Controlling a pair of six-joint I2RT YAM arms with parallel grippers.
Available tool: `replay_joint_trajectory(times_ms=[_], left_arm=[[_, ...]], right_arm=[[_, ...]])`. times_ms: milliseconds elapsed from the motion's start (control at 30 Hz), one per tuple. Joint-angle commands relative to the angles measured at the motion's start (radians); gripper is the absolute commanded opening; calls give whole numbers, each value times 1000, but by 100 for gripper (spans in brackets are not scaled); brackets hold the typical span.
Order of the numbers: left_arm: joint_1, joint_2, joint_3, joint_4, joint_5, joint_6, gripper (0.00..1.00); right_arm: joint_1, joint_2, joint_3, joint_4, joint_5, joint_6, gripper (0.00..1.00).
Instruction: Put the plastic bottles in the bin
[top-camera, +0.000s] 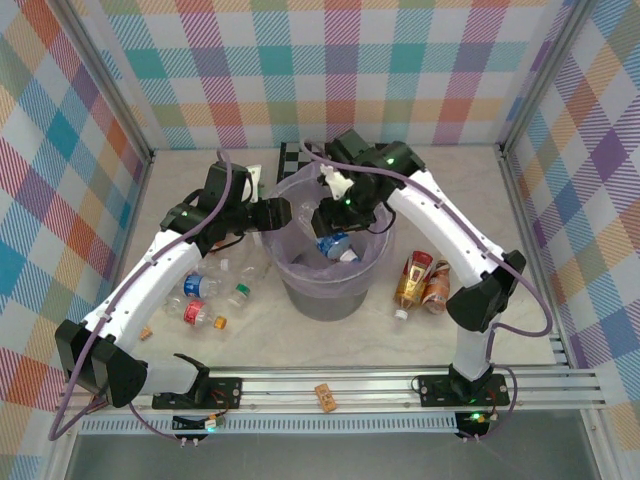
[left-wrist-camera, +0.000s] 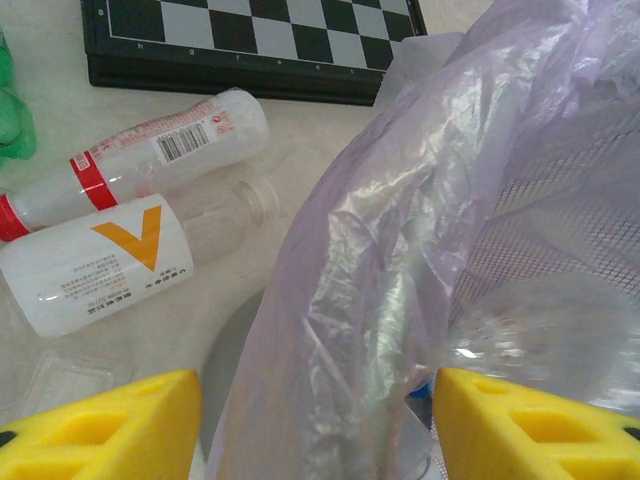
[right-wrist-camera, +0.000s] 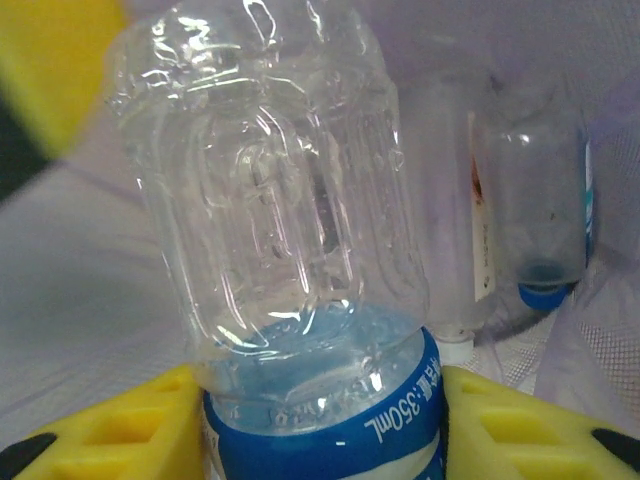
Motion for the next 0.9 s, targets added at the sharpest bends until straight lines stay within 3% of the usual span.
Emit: replay_joint_trajectory(times_ms=[0,200,433,867], left_arm=[[-6,0,-3,13,-4,1,62],[-6,-1,-7,20,-13,-9,62],[-6,-4,-3,26,-19,-20,62],[-6,-2,-5,44,-23,-30,62]], right_arm=[[9,-44,-79,80,-39,58,45],[16,-43,-200,163,-65,107,45],[15,-7,-284,241,-102,150,35],[17,33,-423,379,-185,217,39]])
